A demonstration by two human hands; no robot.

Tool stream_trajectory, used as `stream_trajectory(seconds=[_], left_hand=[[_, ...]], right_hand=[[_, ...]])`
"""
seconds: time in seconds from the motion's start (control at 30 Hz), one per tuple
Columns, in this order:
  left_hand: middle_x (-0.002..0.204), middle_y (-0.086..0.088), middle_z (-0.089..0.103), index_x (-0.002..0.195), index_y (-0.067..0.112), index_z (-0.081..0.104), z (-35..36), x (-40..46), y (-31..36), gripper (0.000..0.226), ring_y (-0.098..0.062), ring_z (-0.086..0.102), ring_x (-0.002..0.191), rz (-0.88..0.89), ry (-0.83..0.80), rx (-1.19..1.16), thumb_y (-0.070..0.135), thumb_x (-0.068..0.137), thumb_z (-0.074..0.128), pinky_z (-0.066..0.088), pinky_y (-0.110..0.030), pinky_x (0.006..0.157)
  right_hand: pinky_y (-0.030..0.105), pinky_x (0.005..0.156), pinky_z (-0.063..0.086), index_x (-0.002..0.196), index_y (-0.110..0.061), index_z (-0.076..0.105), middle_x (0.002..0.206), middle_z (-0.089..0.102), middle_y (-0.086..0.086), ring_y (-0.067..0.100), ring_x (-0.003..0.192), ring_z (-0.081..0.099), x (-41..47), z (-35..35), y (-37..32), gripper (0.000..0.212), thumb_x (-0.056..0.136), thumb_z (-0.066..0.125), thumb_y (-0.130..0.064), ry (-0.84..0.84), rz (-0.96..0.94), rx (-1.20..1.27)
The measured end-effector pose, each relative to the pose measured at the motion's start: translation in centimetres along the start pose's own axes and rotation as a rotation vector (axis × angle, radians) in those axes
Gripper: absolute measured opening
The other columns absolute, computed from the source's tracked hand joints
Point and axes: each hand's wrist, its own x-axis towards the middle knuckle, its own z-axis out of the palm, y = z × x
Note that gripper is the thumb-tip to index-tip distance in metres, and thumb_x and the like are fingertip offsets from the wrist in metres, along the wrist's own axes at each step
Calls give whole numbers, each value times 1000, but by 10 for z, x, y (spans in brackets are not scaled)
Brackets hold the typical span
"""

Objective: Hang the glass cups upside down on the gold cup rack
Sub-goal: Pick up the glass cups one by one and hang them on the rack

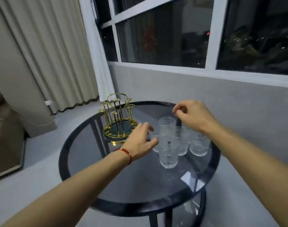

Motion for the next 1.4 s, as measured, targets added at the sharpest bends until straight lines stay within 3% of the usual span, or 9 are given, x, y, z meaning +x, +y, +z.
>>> stream_trajectory(seconds=[0.17, 0.4, 0.63, 0.73, 0.93, 1.07, 1.17, 1.3, 1.4], left_hand=[[127, -9, 40, 131, 16, 40, 47, -20, 39, 78, -29, 50, 114, -168, -27, -155, 52, 75, 79, 48, -42, 101], [135, -15, 46, 133, 16, 30, 89, -6, 44, 87, -38, 54, 117, -312, 151, -173, 45, 70, 83, 51, -51, 96], [130, -1, 56, 145, 17, 41, 66, -15, 15, 106, -18, 57, 115, -278, 225, -413, 59, 56, 80, 50, -26, 92], [129, 10, 60, 137, 20, 57, 39, -22, -3, 96, -3, 59, 112, -246, 222, -547, 64, 56, 80, 42, -11, 89], [111, -8, 72, 113, 18, 69, 17, -32, -31, 64, -17, 72, 102, -362, 241, -961, 51, 61, 86, 57, -22, 67], [119, -13, 72, 119, 9, 67, 4, -34, -44, 65, -12, 72, 104, -392, 173, -1184, 39, 66, 88, 62, -39, 84], [123, -21, 71, 120, 6, 70, -3, -36, -61, 58, -31, 68, 117, -290, 58, -1255, 44, 78, 84, 58, -48, 96], [126, -4, 73, 124, 19, 72, -6, -27, -96, 69, -19, 67, 119, -277, 89, -1125, 74, 92, 43, 54, -42, 101], [128, 2, 65, 113, 30, 70, 8, -13, -130, 47, -21, 55, 126, -309, 241, -475, 59, 100, 37, 42, -51, 110]], right_hand=[[44, 88, 62, 89, -27, 78, 89, 81, -1, 23, 88, 78, -70, 19, 12, 23, 90, 61, -12, 190, 293, 322], [35, 85, 61, 96, -27, 73, 93, 77, -7, 12, 89, 74, -111, 67, 30, 16, 95, 65, -12, 312, 378, 475], [33, 81, 59, 102, -27, 74, 99, 75, -8, 16, 94, 74, -93, 67, 24, 13, 98, 65, -19, 195, 340, 511], [20, 83, 56, 107, -30, 71, 109, 74, -12, 4, 98, 69, -94, 76, 10, 14, 98, 66, -20, 109, 186, 492], [29, 100, 46, 140, -41, 52, 144, 56, -17, 4, 133, 53, -90, 101, -14, 38, 103, 56, -48, -91, 127, 500], [43, 109, 50, 148, -43, 45, 149, 56, -10, 14, 139, 54, -84, 111, -35, 62, 93, 67, -61, -116, 352, 789], [47, 87, 65, 142, -20, 55, 137, 69, 5, 25, 118, 74, -75, 115, -47, 70, 83, 78, -50, -220, 509, 1164], [46, 86, 67, 134, -14, 59, 137, 67, 10, 21, 115, 75, -53, 117, -67, 56, 87, 83, -32, -132, 453, 1084], [44, 88, 66, 134, -22, 54, 137, 62, 7, 23, 116, 71, -25, 113, -76, 63, 82, 89, -32, -46, 406, 868]])
